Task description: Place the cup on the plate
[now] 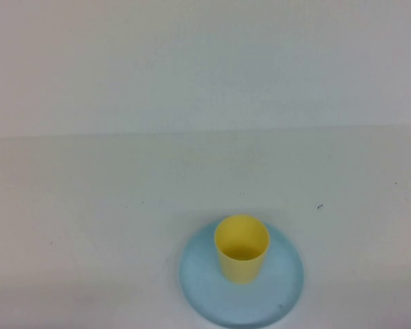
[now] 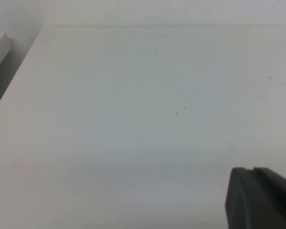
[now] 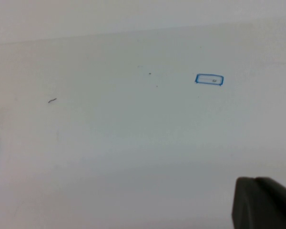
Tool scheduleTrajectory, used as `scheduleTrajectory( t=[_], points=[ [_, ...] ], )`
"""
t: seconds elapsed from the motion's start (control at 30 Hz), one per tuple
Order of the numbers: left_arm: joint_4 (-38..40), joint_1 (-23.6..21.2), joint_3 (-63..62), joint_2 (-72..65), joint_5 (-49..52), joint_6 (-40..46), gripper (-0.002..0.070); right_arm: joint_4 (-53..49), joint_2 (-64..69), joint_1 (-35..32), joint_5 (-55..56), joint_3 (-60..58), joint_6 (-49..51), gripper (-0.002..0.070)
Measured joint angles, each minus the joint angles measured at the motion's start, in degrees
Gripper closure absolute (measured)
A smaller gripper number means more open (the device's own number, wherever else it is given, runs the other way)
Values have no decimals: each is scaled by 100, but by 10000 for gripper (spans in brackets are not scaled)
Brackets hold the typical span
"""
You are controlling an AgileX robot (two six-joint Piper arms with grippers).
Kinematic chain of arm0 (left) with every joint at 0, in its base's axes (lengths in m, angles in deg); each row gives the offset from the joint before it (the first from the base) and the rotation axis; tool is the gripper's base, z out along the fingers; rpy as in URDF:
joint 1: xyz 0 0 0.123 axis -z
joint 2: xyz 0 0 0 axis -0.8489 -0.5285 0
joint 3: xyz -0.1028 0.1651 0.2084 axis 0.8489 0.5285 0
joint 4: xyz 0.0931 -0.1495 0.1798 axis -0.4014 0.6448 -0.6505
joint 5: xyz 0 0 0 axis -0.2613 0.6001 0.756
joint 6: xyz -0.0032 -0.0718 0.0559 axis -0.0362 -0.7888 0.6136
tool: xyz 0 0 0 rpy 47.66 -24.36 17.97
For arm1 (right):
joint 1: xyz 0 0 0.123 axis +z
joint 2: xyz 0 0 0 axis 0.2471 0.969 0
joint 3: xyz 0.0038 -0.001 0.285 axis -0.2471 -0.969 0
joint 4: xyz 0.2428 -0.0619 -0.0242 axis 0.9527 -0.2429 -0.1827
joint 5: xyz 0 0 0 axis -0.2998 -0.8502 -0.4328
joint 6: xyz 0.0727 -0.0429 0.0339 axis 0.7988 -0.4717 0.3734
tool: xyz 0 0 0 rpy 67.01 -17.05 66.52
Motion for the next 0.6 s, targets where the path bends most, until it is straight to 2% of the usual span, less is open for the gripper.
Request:
scheduleTrajectory(
  t=[0.6],
  points=[
    [0, 0, 0, 0, 0, 0, 674, -281, 0, 0, -41, 0, 52, 676]
  ],
)
